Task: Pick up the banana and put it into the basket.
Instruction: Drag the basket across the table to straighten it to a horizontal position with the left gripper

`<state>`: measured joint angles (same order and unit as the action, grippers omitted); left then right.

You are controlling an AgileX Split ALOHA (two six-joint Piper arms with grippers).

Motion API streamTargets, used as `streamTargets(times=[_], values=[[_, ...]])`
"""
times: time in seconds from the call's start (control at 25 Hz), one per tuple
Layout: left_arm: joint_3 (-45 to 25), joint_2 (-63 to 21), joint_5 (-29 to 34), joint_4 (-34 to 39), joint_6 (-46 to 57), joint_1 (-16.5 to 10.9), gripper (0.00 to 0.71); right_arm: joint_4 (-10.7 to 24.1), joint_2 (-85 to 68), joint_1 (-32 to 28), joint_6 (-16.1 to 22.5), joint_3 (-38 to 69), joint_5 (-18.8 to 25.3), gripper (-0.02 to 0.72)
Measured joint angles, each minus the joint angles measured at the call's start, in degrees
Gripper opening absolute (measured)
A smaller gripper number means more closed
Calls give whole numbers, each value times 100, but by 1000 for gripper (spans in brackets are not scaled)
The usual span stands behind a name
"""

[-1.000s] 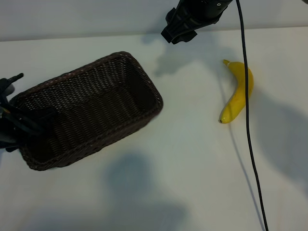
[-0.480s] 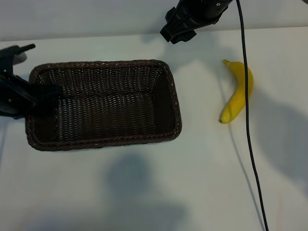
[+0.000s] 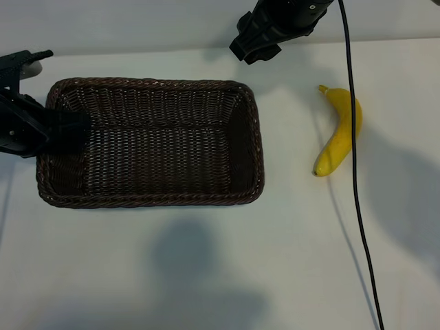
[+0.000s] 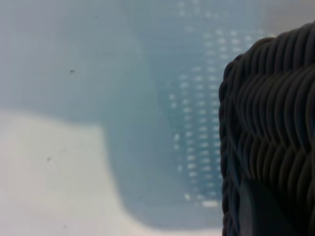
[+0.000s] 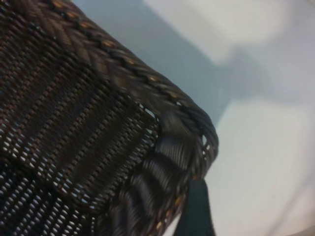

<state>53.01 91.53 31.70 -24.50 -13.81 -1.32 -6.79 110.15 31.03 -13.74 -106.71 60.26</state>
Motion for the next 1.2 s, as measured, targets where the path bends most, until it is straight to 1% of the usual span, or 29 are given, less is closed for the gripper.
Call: streamTargets(times=[0.16,0.52,0.76,1.08,1.2], values=[[0,4,-6,-334,-339,0,168,0,0,0,46,0,0,593],[8,50,-45,-715,-914,0,168,1,0,0,52,0,5,593],[227,592,-57,-1271,-1335,0,168,1,-1,0,52,0,16,593],[540,1106,-86,-1771,-1774,0,168,1,-1,0,67,0,27,593],[708,1247,-27,-1855,-1885,0,168,2,-1,0,67,0,27,593]])
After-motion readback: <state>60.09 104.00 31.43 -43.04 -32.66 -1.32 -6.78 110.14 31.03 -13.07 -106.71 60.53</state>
